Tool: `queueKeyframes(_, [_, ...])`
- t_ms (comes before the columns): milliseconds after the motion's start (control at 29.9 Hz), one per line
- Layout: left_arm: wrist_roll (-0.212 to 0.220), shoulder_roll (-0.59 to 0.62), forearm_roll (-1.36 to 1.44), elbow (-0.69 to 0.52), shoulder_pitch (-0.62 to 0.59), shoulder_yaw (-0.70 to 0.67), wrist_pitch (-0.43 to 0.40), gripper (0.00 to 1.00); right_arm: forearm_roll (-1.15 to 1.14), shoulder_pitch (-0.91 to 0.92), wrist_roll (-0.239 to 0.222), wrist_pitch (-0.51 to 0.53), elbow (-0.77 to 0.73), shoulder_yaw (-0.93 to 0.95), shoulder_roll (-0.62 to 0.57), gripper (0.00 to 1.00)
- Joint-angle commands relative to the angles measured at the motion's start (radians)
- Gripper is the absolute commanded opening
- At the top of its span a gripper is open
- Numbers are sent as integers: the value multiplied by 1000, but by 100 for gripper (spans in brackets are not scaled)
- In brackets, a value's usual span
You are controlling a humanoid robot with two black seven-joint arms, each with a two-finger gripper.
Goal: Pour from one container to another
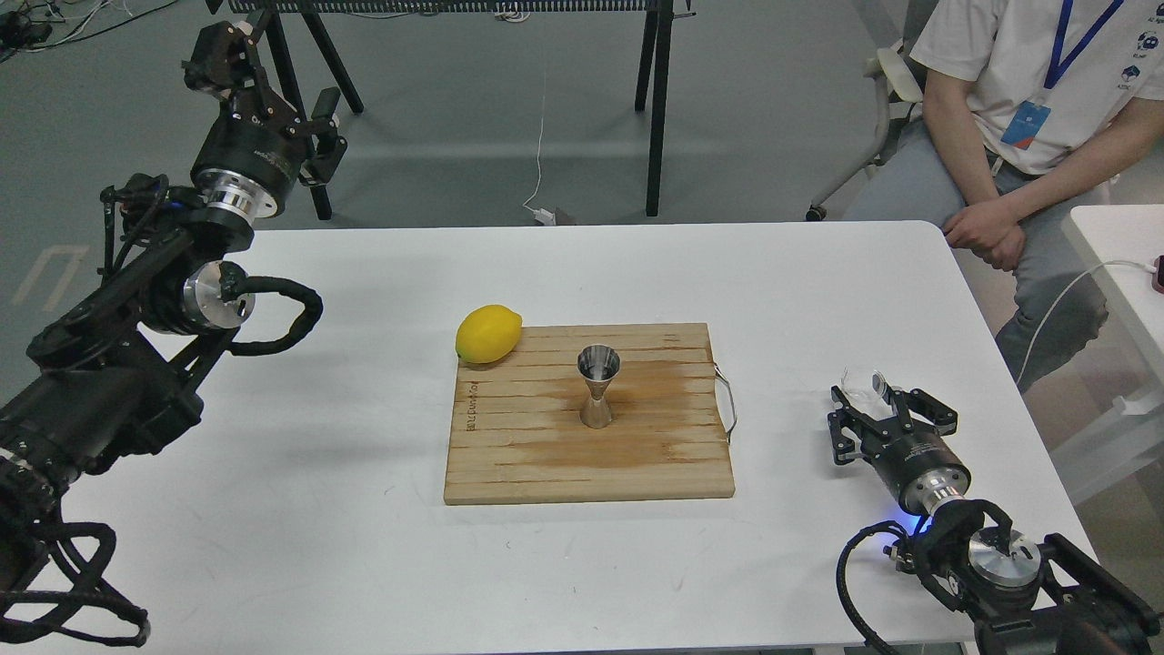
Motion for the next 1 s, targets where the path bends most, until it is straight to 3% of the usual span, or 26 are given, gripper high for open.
queueKeyframes(0, [0,-5,0,0,0,1,0,100,3,-6,0,0,7,0,-2,75])
queueKeyframes(67, [0,-5,1,0,0,0,2,100,16,-10,0,-2,17,1,-5,89])
queueKeyframes(468, [0,-5,1,0,1,0,0,100,35,-30,0,-26,91,14,-12,99])
queueKeyframes(702, [0,-6,0,0,3,0,0,100,33,-38,5,-26,91,24,-14,97])
queueKeyframes(869, [0,-6,0,0,1,0,0,100,33,-44,5,-22,89,31,-14,74])
queueKeyframes(970, [0,-8,0,0,0,0,0,100,32,-43,5,-14,88,31,-14,43])
